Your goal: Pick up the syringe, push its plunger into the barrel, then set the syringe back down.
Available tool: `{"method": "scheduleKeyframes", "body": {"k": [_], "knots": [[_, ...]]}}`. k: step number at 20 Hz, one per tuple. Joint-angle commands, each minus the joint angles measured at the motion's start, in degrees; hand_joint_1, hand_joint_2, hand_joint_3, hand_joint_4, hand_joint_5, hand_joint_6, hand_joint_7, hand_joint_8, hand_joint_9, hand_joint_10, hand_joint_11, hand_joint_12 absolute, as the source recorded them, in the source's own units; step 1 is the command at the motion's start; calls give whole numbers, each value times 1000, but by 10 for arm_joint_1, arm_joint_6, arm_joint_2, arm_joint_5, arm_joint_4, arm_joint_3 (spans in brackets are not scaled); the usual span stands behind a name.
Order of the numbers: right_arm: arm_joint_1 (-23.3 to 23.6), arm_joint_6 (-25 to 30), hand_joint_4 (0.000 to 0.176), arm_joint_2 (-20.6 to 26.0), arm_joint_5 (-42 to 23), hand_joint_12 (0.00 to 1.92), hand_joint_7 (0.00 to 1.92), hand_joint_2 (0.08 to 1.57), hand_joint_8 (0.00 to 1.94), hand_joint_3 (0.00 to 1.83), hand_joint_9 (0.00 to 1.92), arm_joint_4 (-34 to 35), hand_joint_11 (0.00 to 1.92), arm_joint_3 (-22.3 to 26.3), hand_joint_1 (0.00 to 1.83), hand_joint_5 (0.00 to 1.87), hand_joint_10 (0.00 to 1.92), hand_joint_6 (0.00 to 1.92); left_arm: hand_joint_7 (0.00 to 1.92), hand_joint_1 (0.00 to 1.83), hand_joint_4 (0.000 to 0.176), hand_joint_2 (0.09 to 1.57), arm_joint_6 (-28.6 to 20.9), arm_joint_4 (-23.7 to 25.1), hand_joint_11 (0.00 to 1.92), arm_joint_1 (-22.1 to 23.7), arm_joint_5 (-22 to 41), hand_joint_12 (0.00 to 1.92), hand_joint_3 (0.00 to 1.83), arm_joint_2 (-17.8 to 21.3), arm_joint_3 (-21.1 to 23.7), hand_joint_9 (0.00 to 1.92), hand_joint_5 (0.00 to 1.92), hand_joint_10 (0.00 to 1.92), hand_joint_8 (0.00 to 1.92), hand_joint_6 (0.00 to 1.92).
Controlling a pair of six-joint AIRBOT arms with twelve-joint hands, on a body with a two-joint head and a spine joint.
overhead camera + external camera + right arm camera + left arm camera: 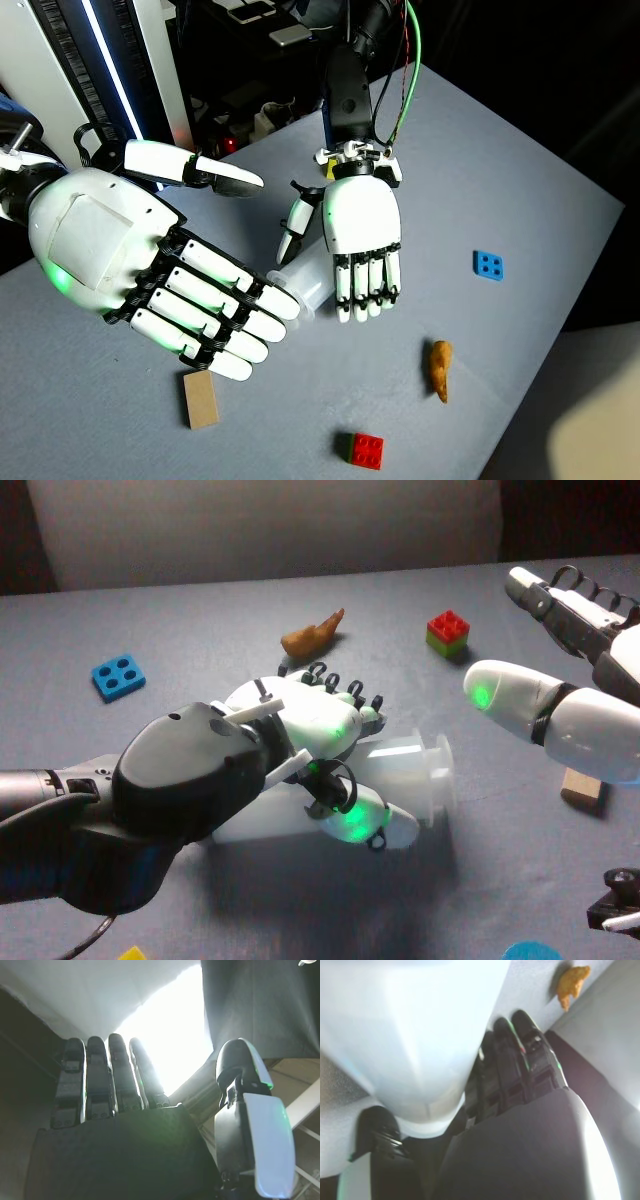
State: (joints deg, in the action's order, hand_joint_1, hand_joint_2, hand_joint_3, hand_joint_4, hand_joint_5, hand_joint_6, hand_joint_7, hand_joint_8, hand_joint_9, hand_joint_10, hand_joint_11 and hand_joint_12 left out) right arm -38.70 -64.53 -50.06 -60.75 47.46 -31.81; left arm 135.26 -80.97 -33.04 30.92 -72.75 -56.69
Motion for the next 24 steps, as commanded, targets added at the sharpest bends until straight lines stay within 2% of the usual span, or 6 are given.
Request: {"method": "scheduleKeyframes", "body": {"k": [1,7,11,21,23,24], "knots": [[5,0,0,2,-57,203,103,1152,3,0,89,-36,0,1,106,86,3,4,43,84,0,929,-2,25,0,6,11,156,0,0,3,24,66,2,4,2],[6,-6,0,3,-58,177,92,1146,4,0,80,-36,0,1,113,82,4,5,14,35,24,857,-1,25,0,18,1,0,0,33,24,0,38,0,4,12],[10,-11,0,13,-41,183,91,1149,0,0,79,-38,0,3,115,71,0,0,8,70,0,893,12,25,0,38,-19,0,1,56,27,0,45,0,3,12],[50,-115,0,54,31,242,97,1154,3,1,89,-51,0,26,129,82,3,4,60,11,12,987,28,25,11,78,-56,7,9,151,60,33,97,5,6,7],[54,-123,0,54,29,360,141,1156,4,0,121,-51,0,30,162,133,4,5,151,26,30,1001,27,24,6,84,-54,207,1,170,70,135,146,1,23,5],[57,-124,0,55,30,657,263,1144,3,1,247,-50,0,33,180,240,3,2,237,19,30,1029,28,24,0,86,-54,442,0,179,75,223,188,1,12,3]]}}
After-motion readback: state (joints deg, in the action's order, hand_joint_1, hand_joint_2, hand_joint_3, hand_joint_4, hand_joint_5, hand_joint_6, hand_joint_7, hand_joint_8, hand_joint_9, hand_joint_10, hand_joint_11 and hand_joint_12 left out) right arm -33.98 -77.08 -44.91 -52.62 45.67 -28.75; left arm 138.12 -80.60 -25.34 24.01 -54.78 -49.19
